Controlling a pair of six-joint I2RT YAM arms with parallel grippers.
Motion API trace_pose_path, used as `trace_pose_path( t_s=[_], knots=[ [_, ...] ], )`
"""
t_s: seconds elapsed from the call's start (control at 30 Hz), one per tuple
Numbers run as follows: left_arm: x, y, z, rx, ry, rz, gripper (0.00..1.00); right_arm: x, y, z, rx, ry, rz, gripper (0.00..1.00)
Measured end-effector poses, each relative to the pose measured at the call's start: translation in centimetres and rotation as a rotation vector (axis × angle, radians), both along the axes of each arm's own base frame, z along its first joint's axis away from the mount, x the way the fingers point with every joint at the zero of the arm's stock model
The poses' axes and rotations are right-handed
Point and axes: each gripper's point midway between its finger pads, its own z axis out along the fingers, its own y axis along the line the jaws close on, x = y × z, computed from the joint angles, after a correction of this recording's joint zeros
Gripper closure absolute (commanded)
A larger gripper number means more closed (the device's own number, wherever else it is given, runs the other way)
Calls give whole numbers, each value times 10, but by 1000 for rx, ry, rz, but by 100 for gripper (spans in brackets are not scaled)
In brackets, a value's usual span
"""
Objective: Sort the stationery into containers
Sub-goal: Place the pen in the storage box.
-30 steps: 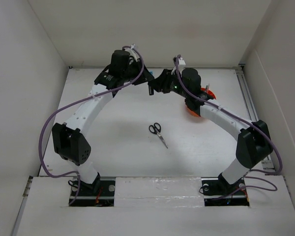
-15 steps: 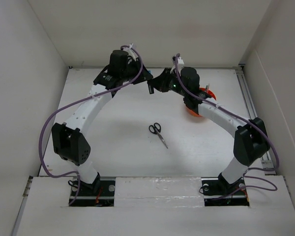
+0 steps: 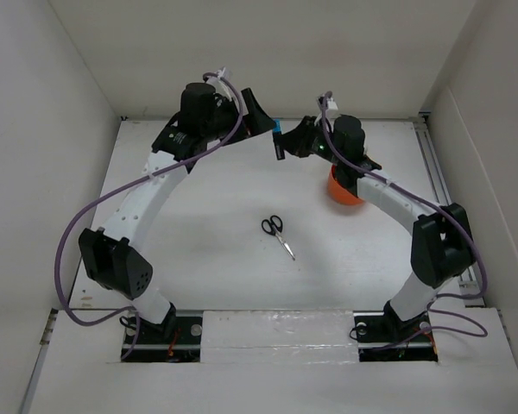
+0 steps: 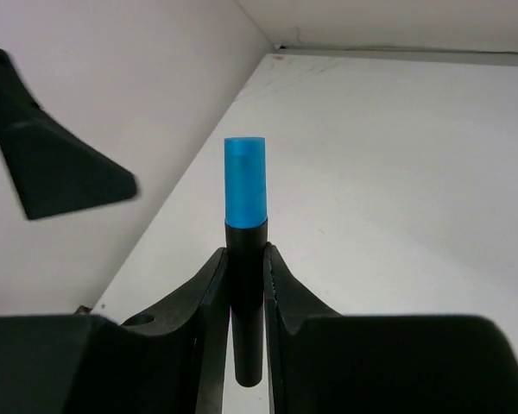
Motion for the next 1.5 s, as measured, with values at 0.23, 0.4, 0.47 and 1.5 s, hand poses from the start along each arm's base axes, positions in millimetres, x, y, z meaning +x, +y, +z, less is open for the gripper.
trace_pose_path(
  t_s=[0.23, 0.4, 0.47, 1.5],
  knots=[
    [0, 15, 29, -6, -65, 53, 0, 19, -67, -13, -159, -49, -217, 100],
    [-8, 20, 21, 15, -58, 55, 0, 28, -133, -16, -256, -77, -425, 100],
    [-11, 21, 9, 31, -40, 51, 0, 33, -158, -21, -296, -68, -507, 100],
    [-31, 29, -39, 110, 29, 12, 0, 46, -206, -124, -583, 173, -799, 100]
  ],
)
